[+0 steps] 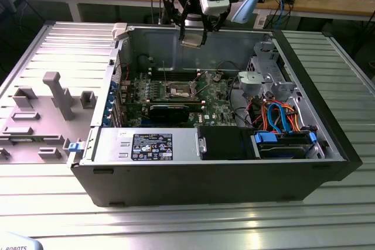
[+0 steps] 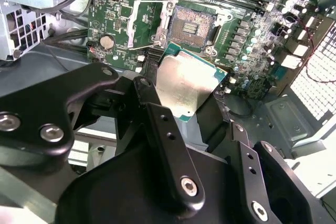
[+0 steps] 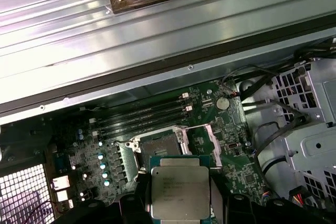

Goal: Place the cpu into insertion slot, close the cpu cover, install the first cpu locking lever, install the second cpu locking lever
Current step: 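Place the cpu into insertion slot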

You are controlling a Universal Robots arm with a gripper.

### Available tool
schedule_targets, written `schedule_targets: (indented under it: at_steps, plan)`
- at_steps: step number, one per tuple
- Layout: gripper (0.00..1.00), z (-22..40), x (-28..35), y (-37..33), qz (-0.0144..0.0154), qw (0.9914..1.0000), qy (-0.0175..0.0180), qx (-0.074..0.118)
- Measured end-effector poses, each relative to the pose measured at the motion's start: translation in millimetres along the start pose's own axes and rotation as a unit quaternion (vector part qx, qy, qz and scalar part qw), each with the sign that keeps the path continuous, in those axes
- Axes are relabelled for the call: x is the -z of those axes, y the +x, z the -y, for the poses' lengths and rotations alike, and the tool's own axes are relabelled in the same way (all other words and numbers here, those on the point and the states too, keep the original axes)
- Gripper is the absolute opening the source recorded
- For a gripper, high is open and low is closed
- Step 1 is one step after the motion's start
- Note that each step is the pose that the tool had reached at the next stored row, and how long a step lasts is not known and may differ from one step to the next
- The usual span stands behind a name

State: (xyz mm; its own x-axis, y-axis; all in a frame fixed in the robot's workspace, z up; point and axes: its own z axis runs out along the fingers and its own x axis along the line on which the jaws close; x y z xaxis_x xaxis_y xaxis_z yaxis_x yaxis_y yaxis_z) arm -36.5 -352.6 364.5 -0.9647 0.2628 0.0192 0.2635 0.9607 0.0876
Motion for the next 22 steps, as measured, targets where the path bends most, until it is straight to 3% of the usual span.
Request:
schedule_targets:
  at_steps: [9, 12, 17, 22]
  plan:
    - [0.54, 0.0, 0.0, 0.0, 0.0000, 1.00000, 0.0000, 0.000]
    - [0.54, 0.0, -0.1, 0.0, 0.0009, 0.99995, -0.0002, -0.010]
    - [0.54, 0.0, -0.2, 0.0, 0.0044, 0.99871, -0.0010, -0.051]
    - [0.54, 0.1, -0.4, 0.0, 0.0072, 0.99655, -0.0016, -0.083]
